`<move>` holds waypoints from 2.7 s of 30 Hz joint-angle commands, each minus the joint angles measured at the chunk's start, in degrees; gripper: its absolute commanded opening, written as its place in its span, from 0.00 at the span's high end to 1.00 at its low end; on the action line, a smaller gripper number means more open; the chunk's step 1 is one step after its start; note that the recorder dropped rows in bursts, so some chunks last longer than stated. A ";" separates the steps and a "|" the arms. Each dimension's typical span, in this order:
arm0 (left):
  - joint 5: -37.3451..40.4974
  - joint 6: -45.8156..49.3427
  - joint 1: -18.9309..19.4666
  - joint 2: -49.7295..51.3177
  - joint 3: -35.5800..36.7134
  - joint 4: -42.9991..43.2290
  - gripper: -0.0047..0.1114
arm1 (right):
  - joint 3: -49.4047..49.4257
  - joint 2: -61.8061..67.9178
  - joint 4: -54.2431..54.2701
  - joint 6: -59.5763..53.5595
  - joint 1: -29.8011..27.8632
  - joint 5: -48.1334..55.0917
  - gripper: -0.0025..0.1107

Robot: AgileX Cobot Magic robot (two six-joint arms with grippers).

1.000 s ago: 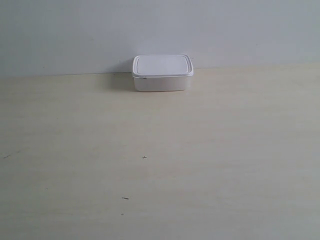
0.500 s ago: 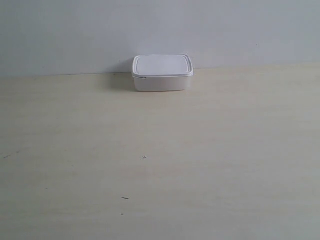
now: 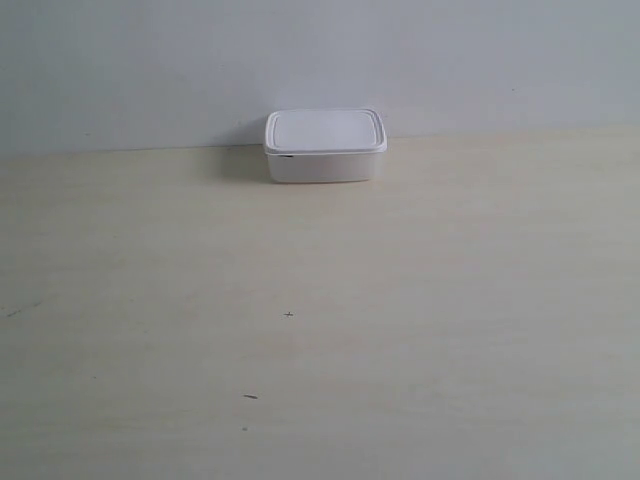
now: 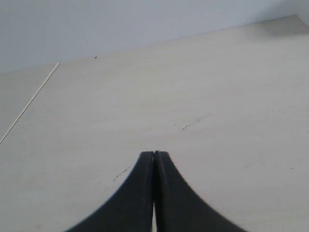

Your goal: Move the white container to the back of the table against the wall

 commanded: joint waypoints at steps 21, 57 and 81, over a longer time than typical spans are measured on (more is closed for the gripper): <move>-0.26 -0.20 -0.34 -0.34 -0.01 -0.57 0.96 | 0.24 -0.29 5.42 -8.20 2.07 0.67 0.98; -0.35 -1.51 -0.34 -0.34 -0.01 -7.61 0.96 | 0.24 -0.29 10.94 -9.98 2.07 0.55 0.98; -0.46 -1.51 -0.34 -0.34 -0.01 -7.21 0.96 | 0.24 -0.29 10.94 -9.98 2.07 0.55 0.98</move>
